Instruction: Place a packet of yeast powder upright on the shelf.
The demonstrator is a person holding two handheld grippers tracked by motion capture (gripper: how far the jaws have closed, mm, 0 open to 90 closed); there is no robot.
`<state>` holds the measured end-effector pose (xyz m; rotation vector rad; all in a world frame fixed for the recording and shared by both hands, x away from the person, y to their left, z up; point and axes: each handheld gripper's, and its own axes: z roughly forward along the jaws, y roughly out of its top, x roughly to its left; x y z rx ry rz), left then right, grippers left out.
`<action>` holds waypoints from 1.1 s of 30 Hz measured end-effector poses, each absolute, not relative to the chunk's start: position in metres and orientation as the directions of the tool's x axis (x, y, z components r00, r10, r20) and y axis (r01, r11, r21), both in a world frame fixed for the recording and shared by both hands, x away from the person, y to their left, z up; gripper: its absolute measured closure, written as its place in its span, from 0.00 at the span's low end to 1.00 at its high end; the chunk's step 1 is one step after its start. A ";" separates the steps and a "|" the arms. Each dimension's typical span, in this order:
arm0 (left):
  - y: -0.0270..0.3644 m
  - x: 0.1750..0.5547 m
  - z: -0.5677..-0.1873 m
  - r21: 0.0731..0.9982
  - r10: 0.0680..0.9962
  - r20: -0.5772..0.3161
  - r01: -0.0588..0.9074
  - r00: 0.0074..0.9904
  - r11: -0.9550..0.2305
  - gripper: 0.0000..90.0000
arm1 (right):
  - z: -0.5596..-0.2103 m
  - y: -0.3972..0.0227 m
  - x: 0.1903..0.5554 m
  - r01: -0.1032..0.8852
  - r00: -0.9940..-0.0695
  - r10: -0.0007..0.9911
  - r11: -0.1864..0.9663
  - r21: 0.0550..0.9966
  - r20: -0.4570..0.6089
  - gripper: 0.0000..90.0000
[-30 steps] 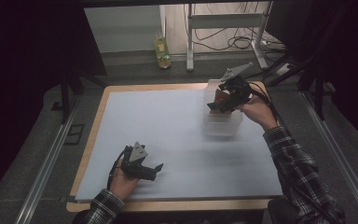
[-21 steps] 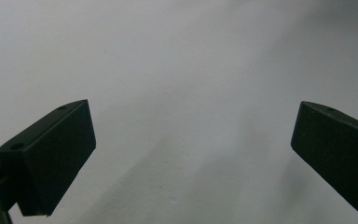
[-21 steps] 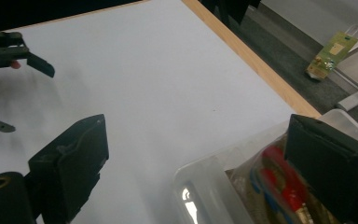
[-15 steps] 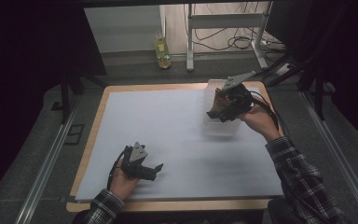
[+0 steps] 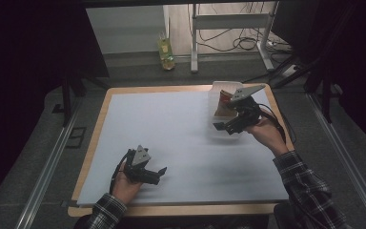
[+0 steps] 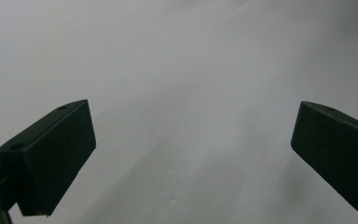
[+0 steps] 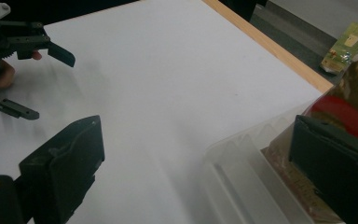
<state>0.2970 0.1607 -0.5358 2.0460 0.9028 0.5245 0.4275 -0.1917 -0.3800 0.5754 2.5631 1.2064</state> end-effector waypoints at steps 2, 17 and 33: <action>0.161 0.297 -0.536 0.816 0.753 0.046 0.411 0.656 -0.408 0.00 | -0.383 -0.193 0.425 0.250 -0.890 0.453 0.573 0.780 -0.047 0.03; 0.161 0.297 -0.536 0.818 0.749 0.051 0.402 0.660 -0.410 0.00 | -0.401 -0.203 0.403 0.246 -0.889 0.454 0.581 0.776 -0.057 0.01; 0.160 0.296 -0.535 0.821 0.749 0.051 0.400 0.660 -0.409 0.00 | -0.426 -0.217 0.374 0.249 -0.884 0.465 0.562 0.789 -0.052 0.01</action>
